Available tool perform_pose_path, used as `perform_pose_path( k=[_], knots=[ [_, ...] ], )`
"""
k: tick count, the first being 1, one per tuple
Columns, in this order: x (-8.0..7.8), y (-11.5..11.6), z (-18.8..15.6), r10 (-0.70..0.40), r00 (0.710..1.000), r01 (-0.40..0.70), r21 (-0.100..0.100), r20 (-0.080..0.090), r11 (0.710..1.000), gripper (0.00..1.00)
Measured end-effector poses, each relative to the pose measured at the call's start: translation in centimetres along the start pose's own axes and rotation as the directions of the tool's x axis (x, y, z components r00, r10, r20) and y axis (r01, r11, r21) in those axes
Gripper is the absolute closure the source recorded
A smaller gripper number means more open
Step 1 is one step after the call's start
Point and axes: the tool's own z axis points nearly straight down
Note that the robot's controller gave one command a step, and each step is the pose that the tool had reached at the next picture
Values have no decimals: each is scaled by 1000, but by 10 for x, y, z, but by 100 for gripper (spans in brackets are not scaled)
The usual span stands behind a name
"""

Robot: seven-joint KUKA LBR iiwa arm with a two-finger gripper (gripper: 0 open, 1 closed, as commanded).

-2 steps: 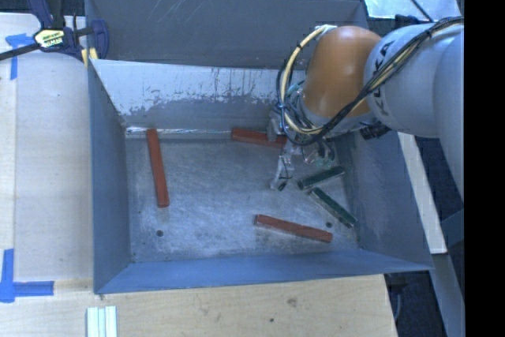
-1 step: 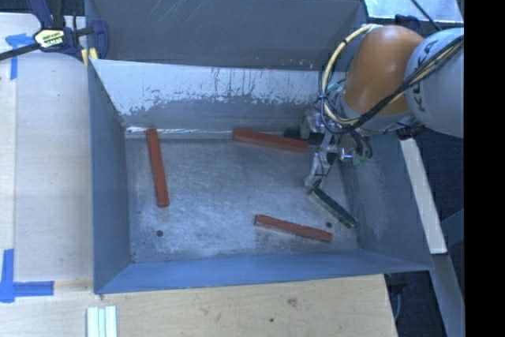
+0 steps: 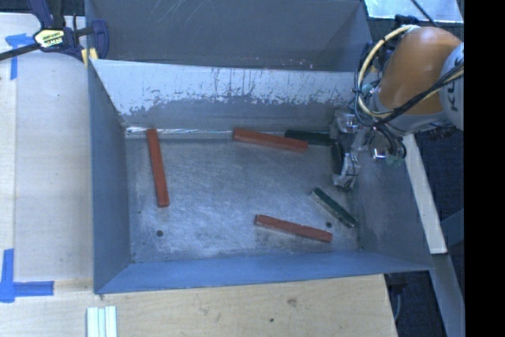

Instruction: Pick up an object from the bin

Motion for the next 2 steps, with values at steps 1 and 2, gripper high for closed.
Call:
perform_pose_path(
  k=[1, 2],
  knots=[
    [2, 2, 1, 149, 989, -149, -2, -4, 989, 0],
    [-4, 32, 1, 116, 993, -116, 1, -6, 993, 0]
  ],
)
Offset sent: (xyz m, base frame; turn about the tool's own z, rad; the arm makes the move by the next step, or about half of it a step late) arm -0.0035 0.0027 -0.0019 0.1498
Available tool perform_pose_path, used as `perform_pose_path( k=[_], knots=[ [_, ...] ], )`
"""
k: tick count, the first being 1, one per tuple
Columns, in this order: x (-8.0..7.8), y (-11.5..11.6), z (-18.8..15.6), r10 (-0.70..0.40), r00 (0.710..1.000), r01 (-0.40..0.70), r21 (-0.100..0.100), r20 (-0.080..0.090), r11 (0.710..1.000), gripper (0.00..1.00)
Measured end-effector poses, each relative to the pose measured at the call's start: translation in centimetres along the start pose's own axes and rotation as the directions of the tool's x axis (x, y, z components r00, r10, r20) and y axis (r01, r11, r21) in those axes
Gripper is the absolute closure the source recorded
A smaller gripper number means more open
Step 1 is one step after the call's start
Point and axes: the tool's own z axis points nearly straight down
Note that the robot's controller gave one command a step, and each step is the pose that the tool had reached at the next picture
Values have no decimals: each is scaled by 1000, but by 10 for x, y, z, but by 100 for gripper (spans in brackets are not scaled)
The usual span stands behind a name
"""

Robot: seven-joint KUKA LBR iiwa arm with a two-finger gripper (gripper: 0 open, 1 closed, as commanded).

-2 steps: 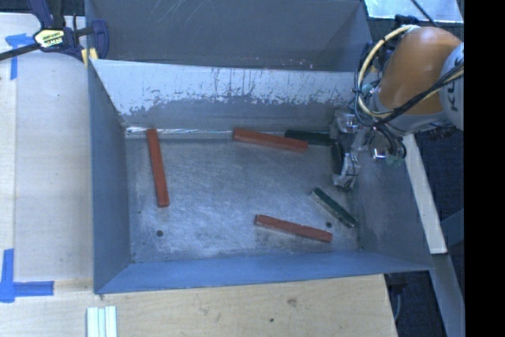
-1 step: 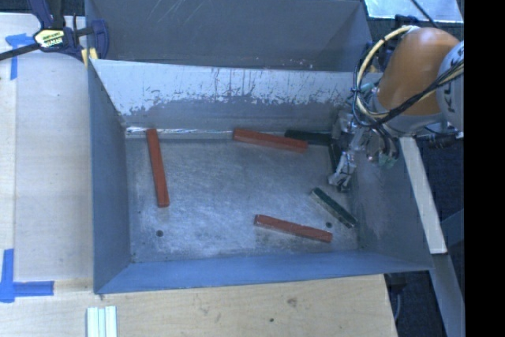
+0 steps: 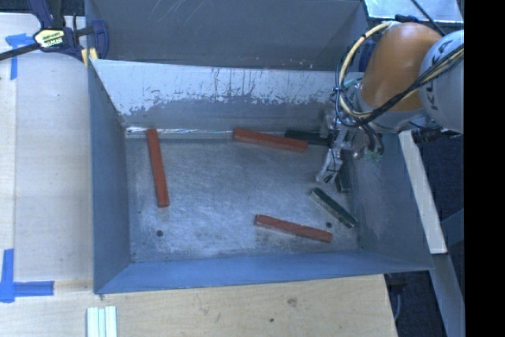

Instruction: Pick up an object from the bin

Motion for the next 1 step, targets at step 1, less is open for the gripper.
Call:
perform_pose_path(
  k=[1],
  knots=[
    [-4, -29, 0, -14, 1000, 14, -2, 4, 1000, 0]
  ],
)
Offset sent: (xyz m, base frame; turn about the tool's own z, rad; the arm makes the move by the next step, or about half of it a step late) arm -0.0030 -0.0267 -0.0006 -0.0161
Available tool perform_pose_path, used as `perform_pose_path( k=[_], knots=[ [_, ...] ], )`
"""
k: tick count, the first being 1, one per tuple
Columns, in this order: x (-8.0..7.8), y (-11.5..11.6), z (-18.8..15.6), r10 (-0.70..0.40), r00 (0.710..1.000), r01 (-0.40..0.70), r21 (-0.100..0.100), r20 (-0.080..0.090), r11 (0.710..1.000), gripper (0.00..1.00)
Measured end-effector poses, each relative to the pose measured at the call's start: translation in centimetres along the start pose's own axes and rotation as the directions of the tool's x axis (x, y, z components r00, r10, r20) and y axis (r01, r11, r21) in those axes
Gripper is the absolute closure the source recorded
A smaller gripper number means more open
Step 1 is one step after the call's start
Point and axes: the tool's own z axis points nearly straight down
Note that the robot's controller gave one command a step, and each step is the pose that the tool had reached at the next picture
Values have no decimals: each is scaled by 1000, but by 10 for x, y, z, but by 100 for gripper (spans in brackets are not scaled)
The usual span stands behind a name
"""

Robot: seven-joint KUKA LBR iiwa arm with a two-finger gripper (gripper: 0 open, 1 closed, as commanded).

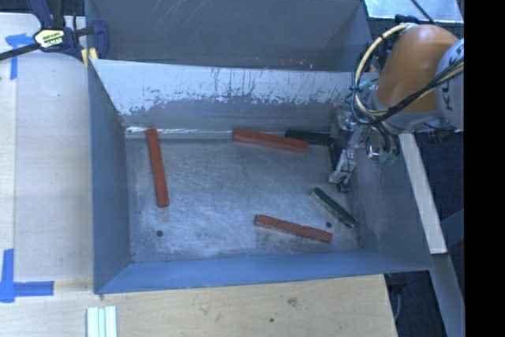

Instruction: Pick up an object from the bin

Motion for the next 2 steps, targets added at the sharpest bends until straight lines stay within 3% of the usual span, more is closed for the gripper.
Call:
perform_pose_path(
  k=[1, 2],
  knots=[
    [-4, 2, 0, -26, 1000, 26, 2, -8, 1000, 0],
    [11, 66, -2, 85, 996, -85, -1, -6, 996, 0]
  ],
)
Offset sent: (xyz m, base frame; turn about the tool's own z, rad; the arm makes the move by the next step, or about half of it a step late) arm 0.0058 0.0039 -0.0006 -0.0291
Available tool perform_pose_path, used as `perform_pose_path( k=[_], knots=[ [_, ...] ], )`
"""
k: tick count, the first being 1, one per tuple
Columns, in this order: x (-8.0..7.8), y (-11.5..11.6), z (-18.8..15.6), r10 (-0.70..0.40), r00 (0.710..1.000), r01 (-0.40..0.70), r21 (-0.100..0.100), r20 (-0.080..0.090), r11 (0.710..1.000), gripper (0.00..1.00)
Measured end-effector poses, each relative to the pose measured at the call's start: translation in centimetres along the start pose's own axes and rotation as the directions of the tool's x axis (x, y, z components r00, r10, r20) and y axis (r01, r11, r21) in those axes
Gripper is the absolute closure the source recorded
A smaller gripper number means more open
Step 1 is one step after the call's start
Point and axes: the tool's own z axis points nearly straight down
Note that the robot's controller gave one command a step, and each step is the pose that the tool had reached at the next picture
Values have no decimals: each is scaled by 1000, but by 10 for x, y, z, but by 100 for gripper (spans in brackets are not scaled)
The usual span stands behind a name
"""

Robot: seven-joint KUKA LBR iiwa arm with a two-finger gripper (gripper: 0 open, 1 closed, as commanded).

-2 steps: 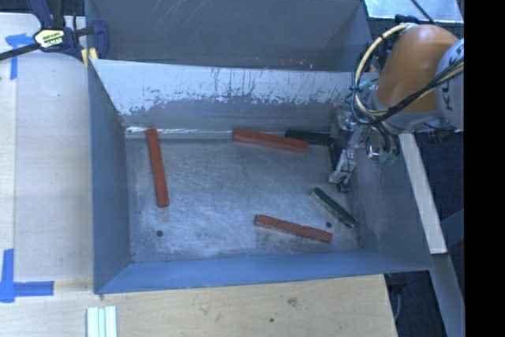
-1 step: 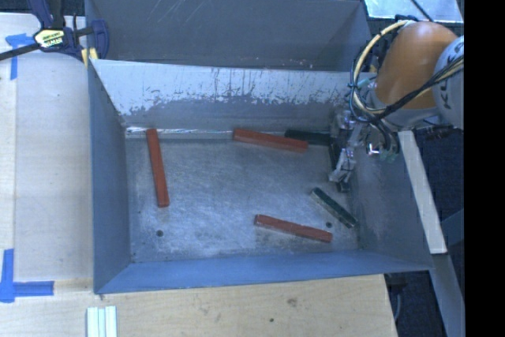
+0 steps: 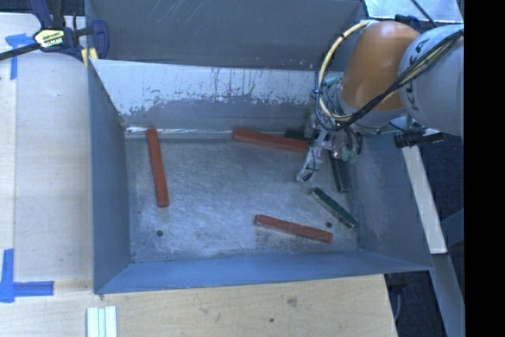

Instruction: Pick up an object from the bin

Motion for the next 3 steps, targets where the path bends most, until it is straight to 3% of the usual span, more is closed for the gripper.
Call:
perform_pose_path(
  k=[1, 2, 3],
  knots=[
    [-3, -2, -3, 2, 1000, -2, 0, 9, 1000, 100],
    [15, 22, -28, -4, 1000, 4, -1, 2, 1000, 100],
    [34, 47, -129, -18, 1000, 18, -3, 11, 1000, 100]
  ],
)
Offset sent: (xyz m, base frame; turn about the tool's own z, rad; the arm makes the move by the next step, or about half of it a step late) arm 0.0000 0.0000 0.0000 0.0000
